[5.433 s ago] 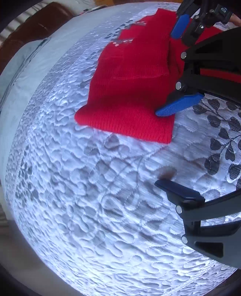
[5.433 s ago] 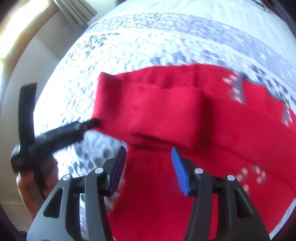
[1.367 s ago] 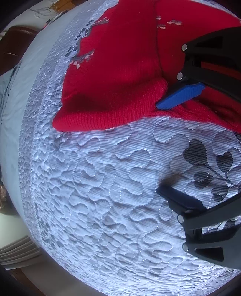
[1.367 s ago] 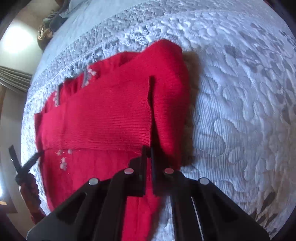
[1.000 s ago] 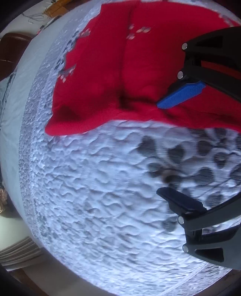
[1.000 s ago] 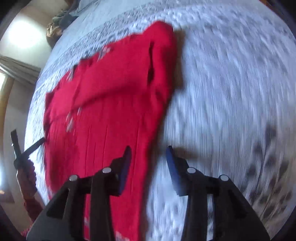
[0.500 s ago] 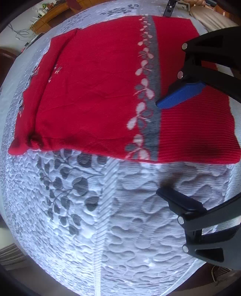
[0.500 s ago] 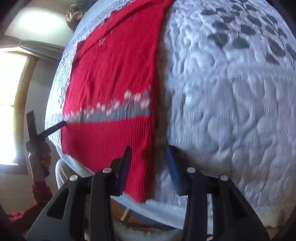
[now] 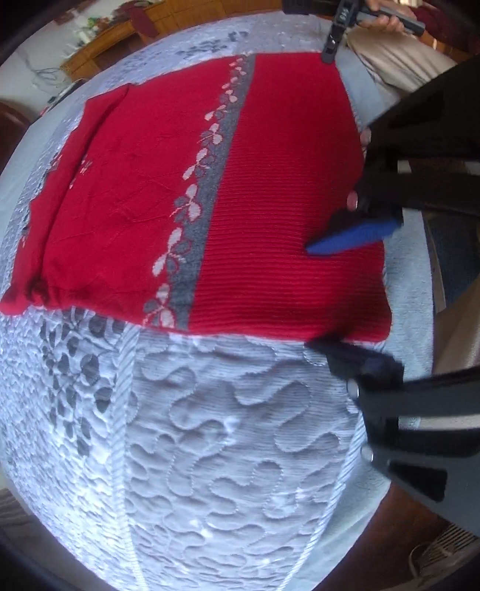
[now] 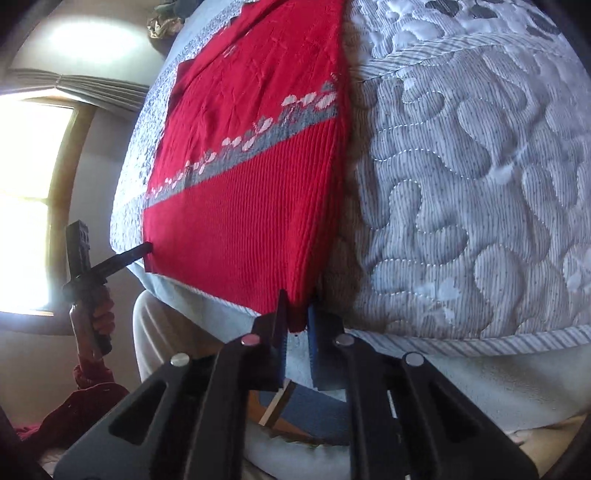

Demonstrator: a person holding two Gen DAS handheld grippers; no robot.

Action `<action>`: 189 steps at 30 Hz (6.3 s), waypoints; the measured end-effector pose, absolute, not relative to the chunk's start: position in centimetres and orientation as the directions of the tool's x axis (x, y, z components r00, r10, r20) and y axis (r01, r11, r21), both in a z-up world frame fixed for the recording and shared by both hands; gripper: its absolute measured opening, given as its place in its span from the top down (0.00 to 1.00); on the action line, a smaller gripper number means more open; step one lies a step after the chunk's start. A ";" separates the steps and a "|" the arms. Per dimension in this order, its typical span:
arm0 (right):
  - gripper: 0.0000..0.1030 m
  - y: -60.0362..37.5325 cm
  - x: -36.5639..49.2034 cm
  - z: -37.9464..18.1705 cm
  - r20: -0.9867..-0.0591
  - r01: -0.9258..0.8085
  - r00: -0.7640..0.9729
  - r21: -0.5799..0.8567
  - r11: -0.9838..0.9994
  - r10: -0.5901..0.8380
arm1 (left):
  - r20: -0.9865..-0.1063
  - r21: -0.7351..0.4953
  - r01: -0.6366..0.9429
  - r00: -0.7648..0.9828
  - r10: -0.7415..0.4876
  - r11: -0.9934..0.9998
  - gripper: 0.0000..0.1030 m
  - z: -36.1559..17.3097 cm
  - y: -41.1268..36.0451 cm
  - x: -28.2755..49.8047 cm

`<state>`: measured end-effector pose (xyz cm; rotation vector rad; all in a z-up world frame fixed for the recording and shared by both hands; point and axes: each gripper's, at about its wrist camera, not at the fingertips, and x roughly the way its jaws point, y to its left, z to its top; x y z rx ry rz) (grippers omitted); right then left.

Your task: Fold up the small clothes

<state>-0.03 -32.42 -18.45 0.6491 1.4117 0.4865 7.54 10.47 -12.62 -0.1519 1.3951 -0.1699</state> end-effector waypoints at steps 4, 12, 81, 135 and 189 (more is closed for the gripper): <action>0.93 -32.9 0.0 -17.8 -0.707 0.062 0.123 0.706 0.705 0.697 | -0.936 -0.326 -0.020 0.149 -0.319 0.945 0.89 -12.4 12.2 6.7; 0.93 -34.4 2.5 -13.9 -0.617 0.036 0.207 0.781 0.624 0.760 | -0.901 -0.384 -0.037 0.233 -0.366 0.922 0.91 -8.7 13.1 9.2; 0.46 -32.8 19.3 -15.2 -0.854 -0.198 0.110 0.483 0.853 0.509 | -0.926 -0.215 0.295 0.241 -0.290 0.931 0.91 -11.8 6.6 21.5; 0.95 -35.0 19.5 -7.5 -0.746 -0.296 0.310 0.513 0.806 0.589 | -0.843 -0.258 0.266 0.408 -0.351 0.929 0.93 -4.9 7.8 24.3; 0.97 -35.4 24.7 -14.4 -0.865 -0.181 0.135 0.458 0.870 0.484 | -0.962 -0.109 -0.008 0.252 -0.103 0.994 0.65 -14.2 8.0 32.2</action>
